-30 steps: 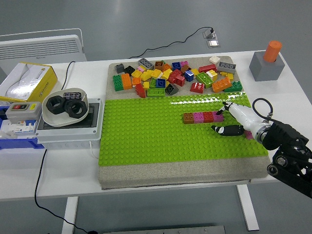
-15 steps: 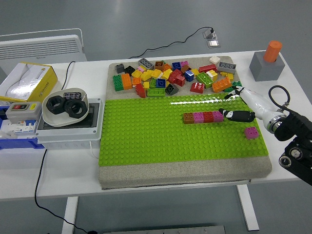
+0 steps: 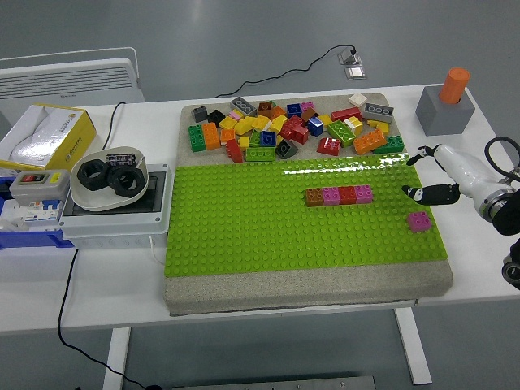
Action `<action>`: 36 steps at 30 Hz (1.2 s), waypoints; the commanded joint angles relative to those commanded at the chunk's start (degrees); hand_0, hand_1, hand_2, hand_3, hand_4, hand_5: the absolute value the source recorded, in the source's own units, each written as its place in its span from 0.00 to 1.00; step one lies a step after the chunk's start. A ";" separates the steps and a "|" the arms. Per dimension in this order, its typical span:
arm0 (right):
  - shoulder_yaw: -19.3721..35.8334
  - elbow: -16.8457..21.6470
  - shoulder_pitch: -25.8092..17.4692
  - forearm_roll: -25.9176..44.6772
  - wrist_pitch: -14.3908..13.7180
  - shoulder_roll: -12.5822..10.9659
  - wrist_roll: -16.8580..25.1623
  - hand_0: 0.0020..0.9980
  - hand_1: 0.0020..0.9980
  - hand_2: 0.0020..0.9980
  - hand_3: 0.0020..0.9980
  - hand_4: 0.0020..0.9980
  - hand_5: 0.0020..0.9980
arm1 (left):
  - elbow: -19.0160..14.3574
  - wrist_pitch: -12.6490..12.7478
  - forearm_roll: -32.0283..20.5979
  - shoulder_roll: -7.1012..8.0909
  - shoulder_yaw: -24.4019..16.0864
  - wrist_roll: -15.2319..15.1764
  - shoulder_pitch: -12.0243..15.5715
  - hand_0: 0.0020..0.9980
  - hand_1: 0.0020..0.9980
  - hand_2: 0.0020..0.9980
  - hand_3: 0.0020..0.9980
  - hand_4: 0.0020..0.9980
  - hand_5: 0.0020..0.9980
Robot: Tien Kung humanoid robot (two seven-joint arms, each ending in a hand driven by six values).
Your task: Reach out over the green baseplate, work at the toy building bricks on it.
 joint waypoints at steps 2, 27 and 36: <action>0.80 -0.85 -1.07 1.13 -1.37 0.92 1.68 0.90 0.87 0.87 0.66 0.76 0.22 | 0.00 0.11 0.03 -0.05 0.05 -0.20 0.02 0.64 0.62 0.77 1.00 1.00 1.00; 1.06 -3.20 -2.19 4.26 -4.15 2.48 5.26 0.88 0.84 0.86 0.67 0.79 0.25 | -0.16 0.29 2.07 -0.03 -1.36 1.67 -0.45 0.63 0.62 0.77 1.00 1.00 1.00; -0.51 -2.37 -1.37 4.94 -6.25 0.48 7.45 0.83 0.81 0.82 0.64 0.77 0.23 | -0.22 0.21 2.83 0.08 -1.94 1.96 -0.49 0.64 0.62 0.77 1.00 1.00 1.00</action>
